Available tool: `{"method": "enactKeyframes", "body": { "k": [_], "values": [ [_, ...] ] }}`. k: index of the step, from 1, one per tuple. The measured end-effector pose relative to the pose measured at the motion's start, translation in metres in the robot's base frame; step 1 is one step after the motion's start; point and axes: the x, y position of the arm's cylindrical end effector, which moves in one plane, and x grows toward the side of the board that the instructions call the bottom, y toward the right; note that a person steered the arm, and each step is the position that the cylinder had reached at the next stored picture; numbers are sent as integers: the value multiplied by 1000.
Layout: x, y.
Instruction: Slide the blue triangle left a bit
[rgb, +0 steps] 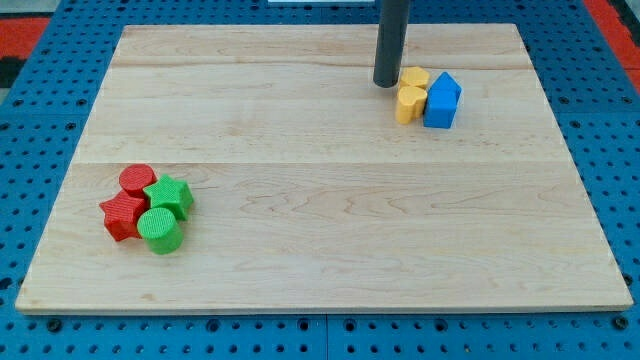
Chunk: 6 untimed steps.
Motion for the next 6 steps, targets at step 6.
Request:
{"method": "enactKeyframes", "body": {
  "k": [6],
  "values": [
    [-26, 159]
  ]
}}
